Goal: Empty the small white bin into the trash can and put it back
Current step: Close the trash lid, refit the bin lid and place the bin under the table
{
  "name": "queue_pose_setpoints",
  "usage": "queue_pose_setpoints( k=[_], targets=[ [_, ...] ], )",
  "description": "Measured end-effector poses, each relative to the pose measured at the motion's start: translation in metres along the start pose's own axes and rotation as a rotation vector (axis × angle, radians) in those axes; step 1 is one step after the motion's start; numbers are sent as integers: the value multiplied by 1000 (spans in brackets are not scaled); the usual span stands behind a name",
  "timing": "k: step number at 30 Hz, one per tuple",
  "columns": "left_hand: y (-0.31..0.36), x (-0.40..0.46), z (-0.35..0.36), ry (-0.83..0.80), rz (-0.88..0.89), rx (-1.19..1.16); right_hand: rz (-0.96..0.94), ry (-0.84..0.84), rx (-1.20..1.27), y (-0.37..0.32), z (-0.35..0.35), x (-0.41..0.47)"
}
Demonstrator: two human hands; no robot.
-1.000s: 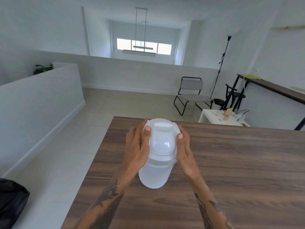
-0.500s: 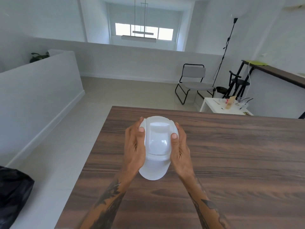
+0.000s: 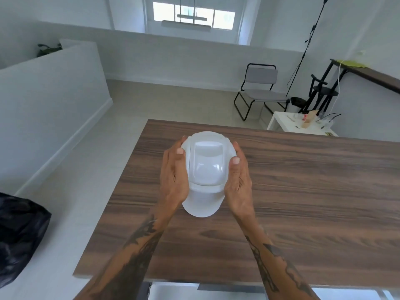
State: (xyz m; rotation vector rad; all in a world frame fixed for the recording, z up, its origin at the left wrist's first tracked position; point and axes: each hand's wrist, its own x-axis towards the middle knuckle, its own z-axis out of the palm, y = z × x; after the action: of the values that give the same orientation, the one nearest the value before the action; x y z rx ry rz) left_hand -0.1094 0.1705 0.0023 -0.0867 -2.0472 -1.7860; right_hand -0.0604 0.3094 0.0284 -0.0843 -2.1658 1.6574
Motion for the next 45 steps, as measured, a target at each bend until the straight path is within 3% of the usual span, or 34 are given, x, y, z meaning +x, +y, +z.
queue_pose_setpoints(
  k=[6,10,17,22,29,34,39,45],
  targets=[
    [20,-3,-13,-149,-168,-92,85,-155,167,4,-9,0],
    [24,-9,-16,-167,-265,-161,161,-212,270,16,-16,-6],
    [34,-28,-14,-34,-456,-207,247,-133,341,15,-29,-36],
    [59,-73,-29,-33,-577,-316,282,-162,392,-7,-48,-76],
    [107,-168,-49,-47,-500,-371,273,-175,415,-30,-100,-160],
    [124,-239,-67,-42,-492,-540,263,-203,418,-34,-131,-220],
    [108,-296,-105,14,-533,-653,330,-290,469,-22,-131,-271],
    [31,-346,-122,13,-653,-557,474,-372,395,57,-104,-316]
  ],
)
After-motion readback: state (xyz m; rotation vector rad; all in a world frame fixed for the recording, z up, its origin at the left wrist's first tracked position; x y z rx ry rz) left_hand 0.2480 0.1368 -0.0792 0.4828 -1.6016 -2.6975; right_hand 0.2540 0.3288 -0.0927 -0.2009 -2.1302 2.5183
